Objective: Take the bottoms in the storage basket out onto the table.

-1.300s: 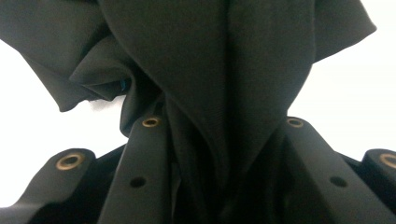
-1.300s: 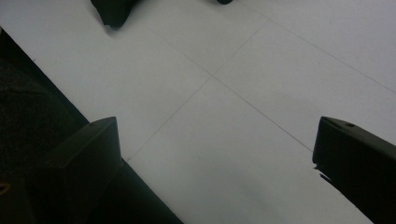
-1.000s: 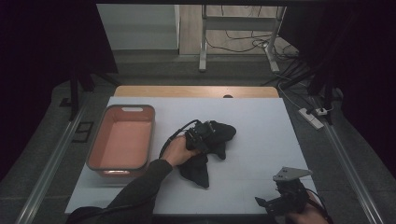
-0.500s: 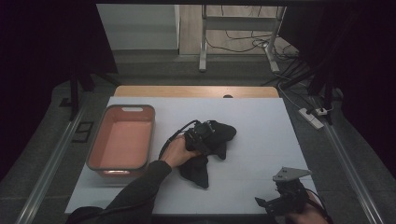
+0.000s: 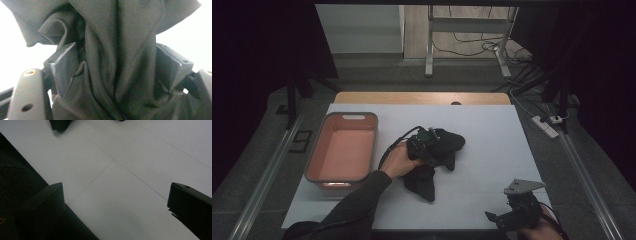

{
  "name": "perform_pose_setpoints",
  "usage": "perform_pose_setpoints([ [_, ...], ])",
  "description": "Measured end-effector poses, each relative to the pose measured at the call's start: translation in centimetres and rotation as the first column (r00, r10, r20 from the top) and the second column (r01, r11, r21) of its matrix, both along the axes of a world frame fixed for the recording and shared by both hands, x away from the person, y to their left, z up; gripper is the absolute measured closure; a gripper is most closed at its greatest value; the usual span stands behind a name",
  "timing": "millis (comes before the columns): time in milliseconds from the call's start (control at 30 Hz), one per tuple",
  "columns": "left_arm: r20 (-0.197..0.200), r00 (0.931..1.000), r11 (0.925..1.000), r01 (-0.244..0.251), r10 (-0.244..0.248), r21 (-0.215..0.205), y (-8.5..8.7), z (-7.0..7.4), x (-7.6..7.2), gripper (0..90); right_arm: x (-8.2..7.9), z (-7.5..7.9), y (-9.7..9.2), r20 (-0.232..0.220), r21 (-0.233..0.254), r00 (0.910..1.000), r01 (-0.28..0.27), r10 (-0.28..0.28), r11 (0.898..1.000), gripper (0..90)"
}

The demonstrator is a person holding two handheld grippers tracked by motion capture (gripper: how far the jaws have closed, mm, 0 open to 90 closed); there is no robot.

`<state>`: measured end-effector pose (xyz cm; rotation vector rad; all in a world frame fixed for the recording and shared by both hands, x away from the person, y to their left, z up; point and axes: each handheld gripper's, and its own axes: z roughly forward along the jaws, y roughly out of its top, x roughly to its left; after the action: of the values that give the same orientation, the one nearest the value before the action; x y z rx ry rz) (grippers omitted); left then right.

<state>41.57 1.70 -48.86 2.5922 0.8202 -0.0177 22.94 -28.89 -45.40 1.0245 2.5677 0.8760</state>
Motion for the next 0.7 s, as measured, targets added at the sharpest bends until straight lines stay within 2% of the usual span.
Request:
perform_pose_setpoints([
  [100, -0.008, 1.0, 1.0, 0.005, -0.005, -0.008, 0.21, -0.02, -0.09, 18.5, -0.01, 0.0, -0.01, 0.001, 0.001, 1.0, 0.0, 0.0, 1.0, 1.4],
  [200, -0.025, 0.9995, 0.9993, 0.018, -0.018, -0.034, 0.38, -0.19, -0.17, 12.8, -0.01, 0.0, -0.01, 0.001, 0.0, 1.0, 0.0, 0.0, 1.0, 1.3],
  [400, -0.02, 0.9989, 0.9981, 0.043, -0.043, -0.044, 0.22, -0.21, -0.32, 3.2, -0.05, 0.01, 0.0, 0.003, -0.004, 1.0, -0.005, 0.005, 1.0, 1.3],
  [467, -0.005, 0.9989, 0.998, 0.047, -0.047, -0.042, 0.27, 0.0, -0.41, 0.5, -0.08, 0.03, 0.0, 0.002, -0.003, 1.0, -0.003, 0.003, 1.0, 1.3],
  [700, -0.008, 0.9979, 0.9951, 0.063, -0.064, -0.077, 0.86, 0.37, -0.41, 0.0, -0.14, 0.03, 0.03, 0.004, -0.003, 1.0, -0.009, 0.009, 1.0, 1.3],
])
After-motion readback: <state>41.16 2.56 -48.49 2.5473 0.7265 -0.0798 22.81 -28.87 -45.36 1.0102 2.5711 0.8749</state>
